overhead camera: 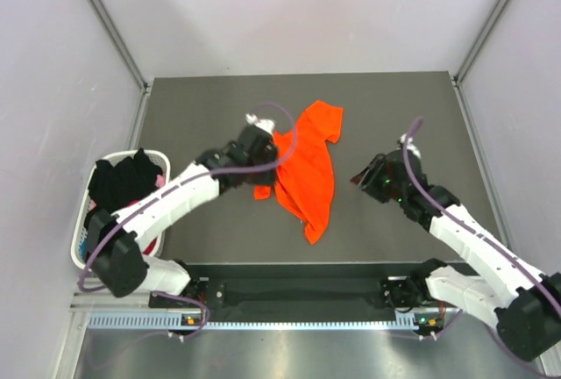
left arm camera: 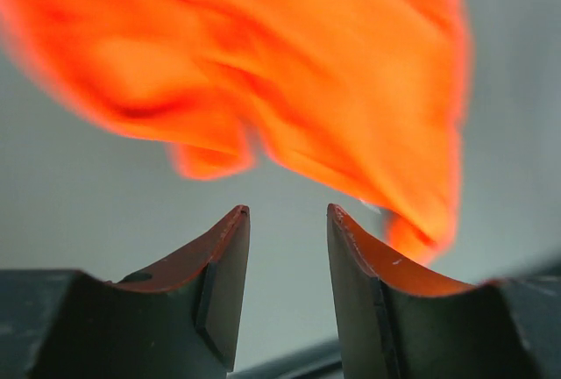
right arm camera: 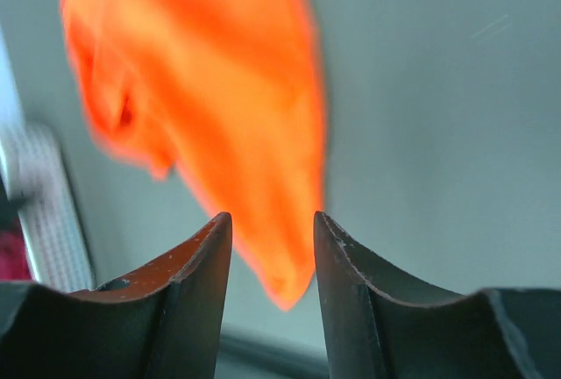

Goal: Fold and stack the t-shirts
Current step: Move the tshirt to the center of the board, then flatten the tshirt out

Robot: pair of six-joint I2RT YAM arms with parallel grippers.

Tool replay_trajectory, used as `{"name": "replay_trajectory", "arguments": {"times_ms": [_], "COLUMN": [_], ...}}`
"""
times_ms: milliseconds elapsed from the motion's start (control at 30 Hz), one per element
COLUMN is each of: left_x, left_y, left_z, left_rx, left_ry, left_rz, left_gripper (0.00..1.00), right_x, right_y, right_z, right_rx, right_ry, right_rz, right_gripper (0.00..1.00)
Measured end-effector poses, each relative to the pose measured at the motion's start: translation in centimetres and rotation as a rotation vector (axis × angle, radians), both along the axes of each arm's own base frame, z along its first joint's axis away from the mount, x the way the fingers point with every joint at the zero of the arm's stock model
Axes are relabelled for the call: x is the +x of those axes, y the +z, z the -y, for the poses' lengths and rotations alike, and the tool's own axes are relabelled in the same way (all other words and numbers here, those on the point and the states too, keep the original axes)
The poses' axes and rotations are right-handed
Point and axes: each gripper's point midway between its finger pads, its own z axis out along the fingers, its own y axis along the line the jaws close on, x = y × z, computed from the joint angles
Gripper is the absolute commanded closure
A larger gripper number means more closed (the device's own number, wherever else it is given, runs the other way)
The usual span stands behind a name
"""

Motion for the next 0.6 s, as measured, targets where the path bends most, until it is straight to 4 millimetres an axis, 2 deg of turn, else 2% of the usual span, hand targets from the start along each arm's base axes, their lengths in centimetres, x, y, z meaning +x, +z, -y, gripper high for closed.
{"name": "replay_trajectory", "arguments": {"times_ms": [33, 67, 100, 200, 367, 500, 600], "left_x": [-1.4, -2.9, -4.3, -7.0, -9.4, -10.4, -10.9], "left_y": [0.0, -0.1, -0.5, -2.6, -6.1, -8.4, -10.0], "left_z": [1.5, 3.3, 4.9, 7.7, 10.2, 11.5, 11.8], "left_rx": [-0.020, -0.041, -0.053, -0.045, 0.000, 0.004, 0.006], "left_ry": [-0.052, -0.110, -0.161, -0.243, -0.284, -0.273, -0.253], "left_rz": [0.007, 0.012, 0.009, -0.026, -0.089, -0.138, -0.170], "left_gripper": [0.54, 0.54, 0.54, 0.54, 0.50, 0.49, 0.50], "right_x": [0.6, 1.7, 2.2, 2.8, 2.9, 3.0, 3.8], "right_y": [0.1, 0.1, 0.0, -0.3, -0.6, -2.4, -4.2], "right_z": [0.9, 3.0, 4.0, 6.0, 7.0, 7.1, 6.7], "right_rx": [-0.003, -0.010, -0.017, -0.030, -0.021, -0.008, 0.006], "right_ry": [-0.024, -0.092, -0.119, -0.151, -0.133, -0.121, -0.112], "right_rz": [0.005, 0.007, 0.006, -0.002, -0.007, -0.029, -0.070], "right_gripper": [0.57, 0.57, 0.57, 0.57, 0.54, 0.52, 0.51]}}
